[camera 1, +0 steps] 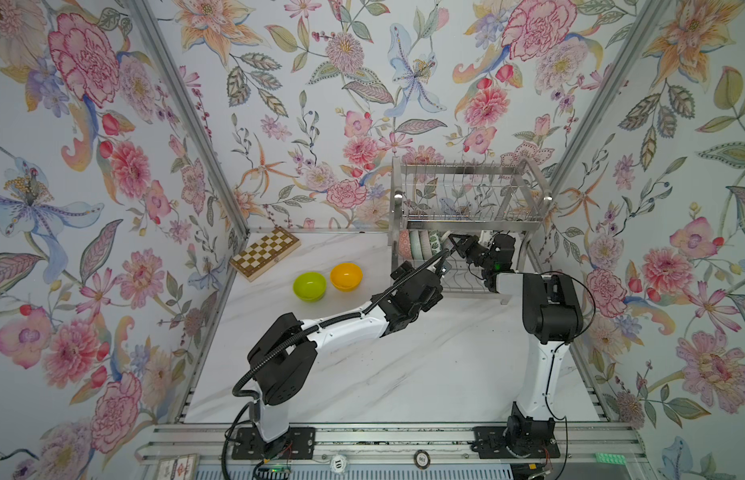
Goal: Load the bowls into the dish rack
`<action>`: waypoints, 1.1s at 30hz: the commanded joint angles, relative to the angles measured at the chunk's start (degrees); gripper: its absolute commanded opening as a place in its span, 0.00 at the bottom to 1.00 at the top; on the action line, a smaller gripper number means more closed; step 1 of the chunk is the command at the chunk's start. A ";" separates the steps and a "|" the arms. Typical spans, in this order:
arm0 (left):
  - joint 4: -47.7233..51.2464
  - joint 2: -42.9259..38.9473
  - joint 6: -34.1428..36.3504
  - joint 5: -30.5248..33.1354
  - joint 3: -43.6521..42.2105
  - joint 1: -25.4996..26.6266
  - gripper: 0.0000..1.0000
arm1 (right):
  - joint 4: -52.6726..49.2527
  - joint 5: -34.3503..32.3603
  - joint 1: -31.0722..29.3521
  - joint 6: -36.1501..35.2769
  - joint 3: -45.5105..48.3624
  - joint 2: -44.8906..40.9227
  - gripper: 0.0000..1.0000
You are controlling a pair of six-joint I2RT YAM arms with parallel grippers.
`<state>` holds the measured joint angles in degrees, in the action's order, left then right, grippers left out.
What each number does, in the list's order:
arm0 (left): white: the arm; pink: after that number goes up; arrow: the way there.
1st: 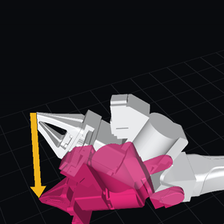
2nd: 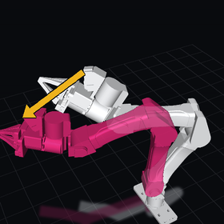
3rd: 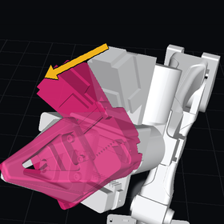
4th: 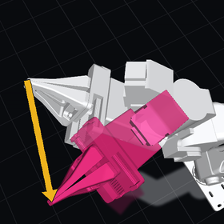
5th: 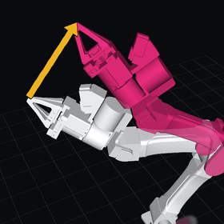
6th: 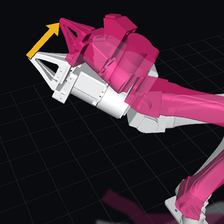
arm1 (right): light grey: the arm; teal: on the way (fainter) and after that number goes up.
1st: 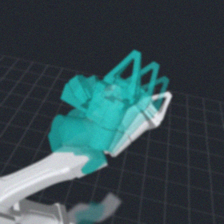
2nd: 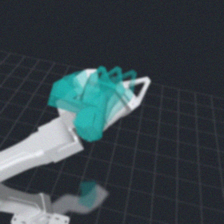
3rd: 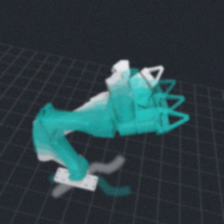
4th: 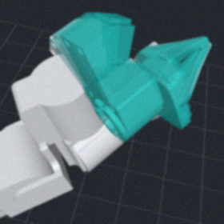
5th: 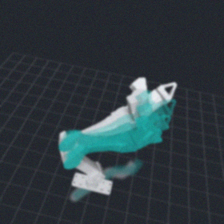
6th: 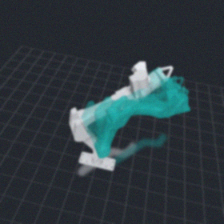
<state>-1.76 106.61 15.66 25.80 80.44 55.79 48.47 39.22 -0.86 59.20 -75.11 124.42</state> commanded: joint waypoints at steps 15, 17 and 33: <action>-0.98 -1.45 0.59 0.61 -0.07 0.37 0.99 | 3.21 3.11 0.25 2.21 -4.32 3.24 0.00; -0.93 -1.49 0.50 0.65 -0.11 0.37 0.99 | 3.21 3.14 0.34 2.22 -4.22 3.42 0.00; -0.97 -1.71 -0.10 0.31 -0.20 0.41 0.99 | 3.04 4.62 0.68 3.74 -5.84 5.32 0.06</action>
<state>-1.78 106.61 15.64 25.78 80.44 55.79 50.37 42.50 -0.60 62.43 -79.22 128.38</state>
